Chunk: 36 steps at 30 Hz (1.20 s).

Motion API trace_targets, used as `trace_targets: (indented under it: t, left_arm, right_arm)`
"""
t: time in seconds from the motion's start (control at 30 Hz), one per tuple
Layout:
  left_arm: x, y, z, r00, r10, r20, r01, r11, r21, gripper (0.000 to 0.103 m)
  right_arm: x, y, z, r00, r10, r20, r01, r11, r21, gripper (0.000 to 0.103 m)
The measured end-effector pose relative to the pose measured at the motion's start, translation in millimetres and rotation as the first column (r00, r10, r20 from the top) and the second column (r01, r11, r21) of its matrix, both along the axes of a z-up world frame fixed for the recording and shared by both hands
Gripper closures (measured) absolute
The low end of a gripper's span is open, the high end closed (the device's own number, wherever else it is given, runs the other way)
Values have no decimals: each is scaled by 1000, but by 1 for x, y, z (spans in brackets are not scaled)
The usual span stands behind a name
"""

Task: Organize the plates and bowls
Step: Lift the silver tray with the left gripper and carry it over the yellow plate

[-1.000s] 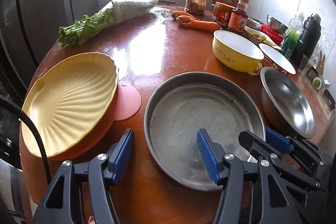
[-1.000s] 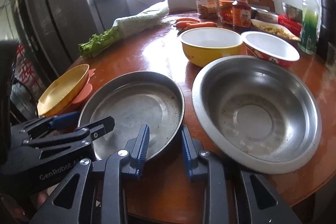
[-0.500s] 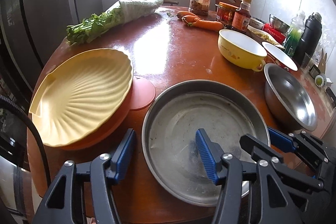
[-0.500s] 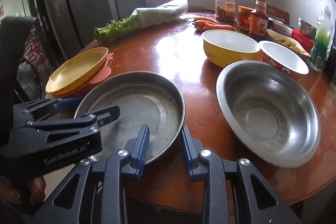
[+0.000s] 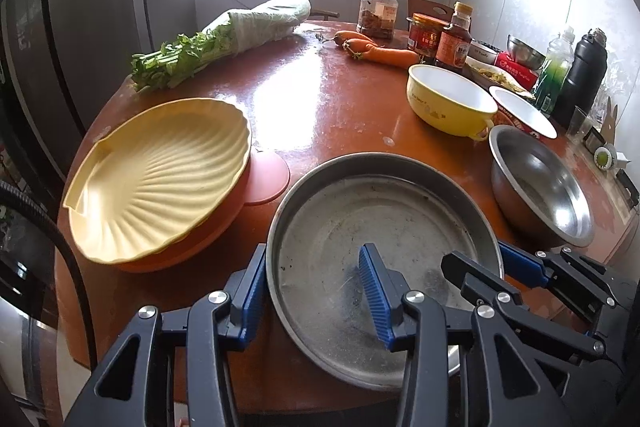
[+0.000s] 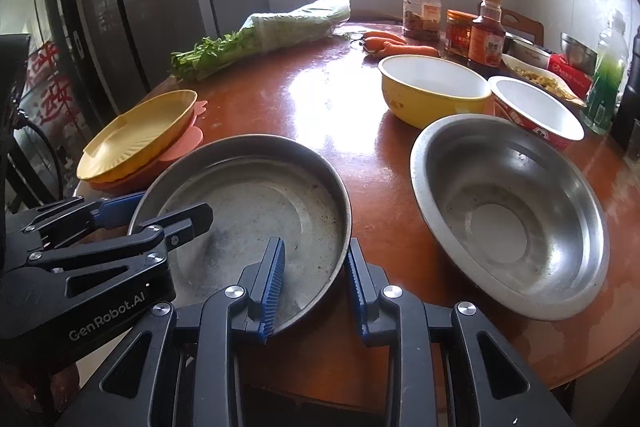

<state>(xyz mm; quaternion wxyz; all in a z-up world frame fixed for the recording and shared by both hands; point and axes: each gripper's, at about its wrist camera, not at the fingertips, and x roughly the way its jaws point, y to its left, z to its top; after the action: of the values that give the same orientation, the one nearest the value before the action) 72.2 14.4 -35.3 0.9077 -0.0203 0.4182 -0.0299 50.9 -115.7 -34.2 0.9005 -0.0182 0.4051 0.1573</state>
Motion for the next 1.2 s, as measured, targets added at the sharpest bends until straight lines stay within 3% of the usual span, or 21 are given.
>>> trace_targets:
  t: [0.6,1.2]
  left_arm:
    - [-31,-3,39,995,-4,95,4,1000,6,58]
    - [-17,37,60,988,50,147,-49,999,-14,58]
  right_arm:
    - [-31,-4,37,996,0,88,-1,1000,14,73]
    - [-5,33,64,988,40,146,-42,999,4,73]
